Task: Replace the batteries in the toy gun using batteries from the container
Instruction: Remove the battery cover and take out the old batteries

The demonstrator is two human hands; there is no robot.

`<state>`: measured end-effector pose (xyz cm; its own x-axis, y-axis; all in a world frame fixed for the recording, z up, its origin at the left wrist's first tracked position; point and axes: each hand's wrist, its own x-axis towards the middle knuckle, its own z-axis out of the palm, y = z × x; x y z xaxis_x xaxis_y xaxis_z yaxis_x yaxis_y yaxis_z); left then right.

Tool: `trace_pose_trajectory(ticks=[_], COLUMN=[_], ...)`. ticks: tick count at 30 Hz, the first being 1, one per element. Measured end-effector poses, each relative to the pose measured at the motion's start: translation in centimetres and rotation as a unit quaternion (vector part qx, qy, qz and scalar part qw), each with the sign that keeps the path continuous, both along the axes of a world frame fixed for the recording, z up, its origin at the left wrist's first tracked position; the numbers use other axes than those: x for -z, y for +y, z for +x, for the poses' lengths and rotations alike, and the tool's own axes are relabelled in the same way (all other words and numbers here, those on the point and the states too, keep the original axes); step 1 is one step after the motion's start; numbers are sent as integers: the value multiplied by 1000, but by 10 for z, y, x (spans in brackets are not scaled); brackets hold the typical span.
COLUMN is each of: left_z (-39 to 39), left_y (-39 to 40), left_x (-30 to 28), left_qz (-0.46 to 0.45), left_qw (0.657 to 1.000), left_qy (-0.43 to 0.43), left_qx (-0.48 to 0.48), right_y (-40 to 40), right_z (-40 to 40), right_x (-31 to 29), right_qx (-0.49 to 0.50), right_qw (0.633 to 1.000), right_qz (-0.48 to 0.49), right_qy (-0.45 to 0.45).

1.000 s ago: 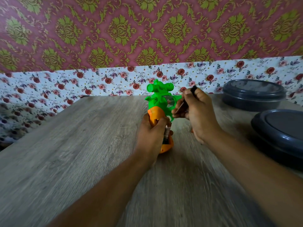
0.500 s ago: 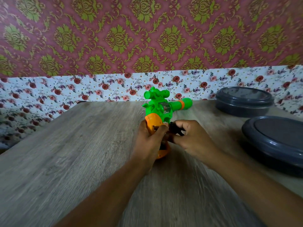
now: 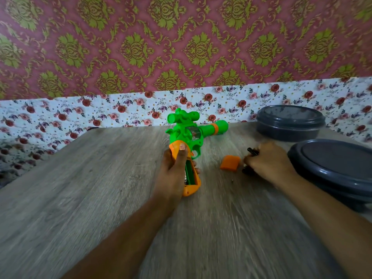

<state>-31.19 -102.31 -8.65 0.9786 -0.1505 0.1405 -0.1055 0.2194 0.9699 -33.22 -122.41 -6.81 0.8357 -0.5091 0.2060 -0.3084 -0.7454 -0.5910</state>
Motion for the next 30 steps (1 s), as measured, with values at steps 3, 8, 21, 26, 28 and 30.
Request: trace_pose_trajectory(ticks=[3,8,21,26,28,30], left_z=[0,1,3,6,7,6], left_y=[0,0,4,4,4,3], left_x=[0,1,5,8,9,9], left_qz=[2,9,30,29,29,35], left_qw=[1000,1000,999,999,1000,999], left_qy=[3,1,7,15,6,-9], left_qx=[-5,-6,10,7,1,-4], right_y=[-1,1,42,71,79,84], right_z=[3,2,-8,-15,-15,-14], right_x=[4,6,-18,-20,-16,-11], right_qx=[-2,-11,-146,-292,-313,-316], right_qw=[999,999,956,862,859,866], right_qz=[-36,-48,62,334,323,294], right_qy=[6,14,-248,-243,-244,-252])
